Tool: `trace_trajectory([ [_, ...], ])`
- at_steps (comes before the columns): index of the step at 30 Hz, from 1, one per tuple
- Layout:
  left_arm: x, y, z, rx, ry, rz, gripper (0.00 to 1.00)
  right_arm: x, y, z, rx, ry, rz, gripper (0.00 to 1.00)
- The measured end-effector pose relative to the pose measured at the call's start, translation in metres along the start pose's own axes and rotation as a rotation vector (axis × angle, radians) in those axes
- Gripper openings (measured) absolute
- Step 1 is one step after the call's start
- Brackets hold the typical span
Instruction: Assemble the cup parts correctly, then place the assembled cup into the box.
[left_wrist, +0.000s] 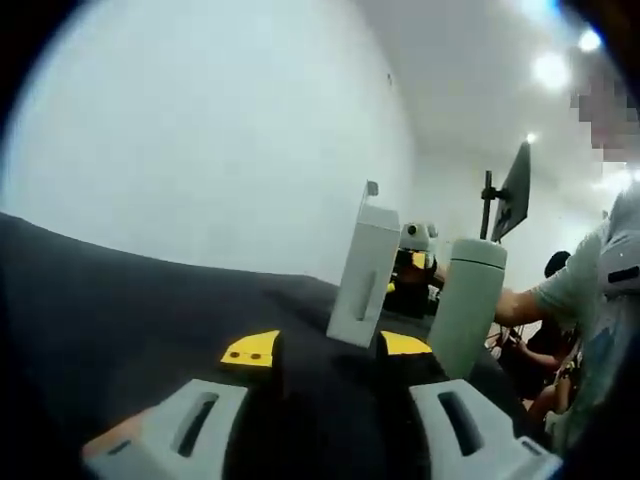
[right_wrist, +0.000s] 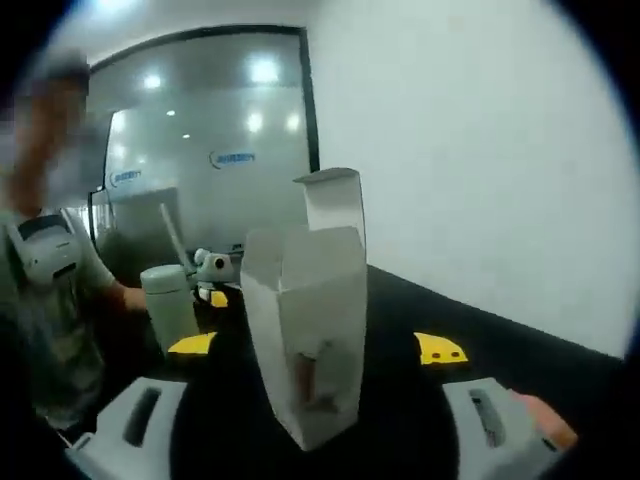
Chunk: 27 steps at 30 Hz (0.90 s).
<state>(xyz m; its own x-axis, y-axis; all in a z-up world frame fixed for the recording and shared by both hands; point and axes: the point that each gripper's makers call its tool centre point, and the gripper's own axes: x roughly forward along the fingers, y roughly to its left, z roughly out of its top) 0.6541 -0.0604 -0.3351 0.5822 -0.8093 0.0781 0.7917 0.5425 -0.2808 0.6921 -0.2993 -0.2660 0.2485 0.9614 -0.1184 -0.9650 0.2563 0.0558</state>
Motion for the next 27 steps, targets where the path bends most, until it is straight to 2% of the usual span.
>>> trace_trajectory([
  [2,0.001,-0.001,-0.002,0.005,0.006,0.001,0.33,0.009,0.000,-0.001,-0.051,-0.006,0.050,0.76],
  [4,0.002,-0.002,-0.004,0.011,0.015,0.004,0.33,0.015,-0.005,-0.005,-0.051,0.006,0.059,0.77],
  [5,0.002,-0.002,-0.004,0.012,0.018,0.005,0.33,0.018,-0.005,-0.006,-0.056,0.001,0.087,0.77],
  [7,0.002,0.000,-0.005,0.015,0.021,0.007,0.33,0.022,-0.004,-0.009,-0.021,-0.001,0.145,0.77],
  [9,0.002,0.000,-0.005,0.015,0.020,0.011,0.33,0.025,-0.001,-0.008,0.001,-0.043,0.198,0.77],
  [12,0.002,-0.001,-0.005,0.012,0.018,0.009,0.33,0.027,0.001,-0.012,0.007,-0.068,0.250,0.76],
  [14,0.003,-0.001,-0.005,0.014,0.019,0.011,0.33,0.029,-0.001,-0.011,-0.006,-0.076,0.258,0.71],
  [18,0.005,-0.002,-0.010,0.034,0.040,0.018,0.32,0.034,0.000,-0.012,-0.013,-0.078,0.249,0.51],
  [22,0.004,-0.003,-0.009,0.034,0.039,0.018,0.32,0.033,0.006,-0.007,0.010,-0.083,0.258,0.50],
  [25,0.004,-0.004,-0.007,0.028,0.030,0.018,0.32,0.038,0.014,0.002,0.010,-0.104,0.232,0.49],
  [27,0.005,-0.004,-0.008,0.030,0.032,0.018,0.32,0.041,0.015,0.017,-0.008,-0.159,0.188,0.49],
])
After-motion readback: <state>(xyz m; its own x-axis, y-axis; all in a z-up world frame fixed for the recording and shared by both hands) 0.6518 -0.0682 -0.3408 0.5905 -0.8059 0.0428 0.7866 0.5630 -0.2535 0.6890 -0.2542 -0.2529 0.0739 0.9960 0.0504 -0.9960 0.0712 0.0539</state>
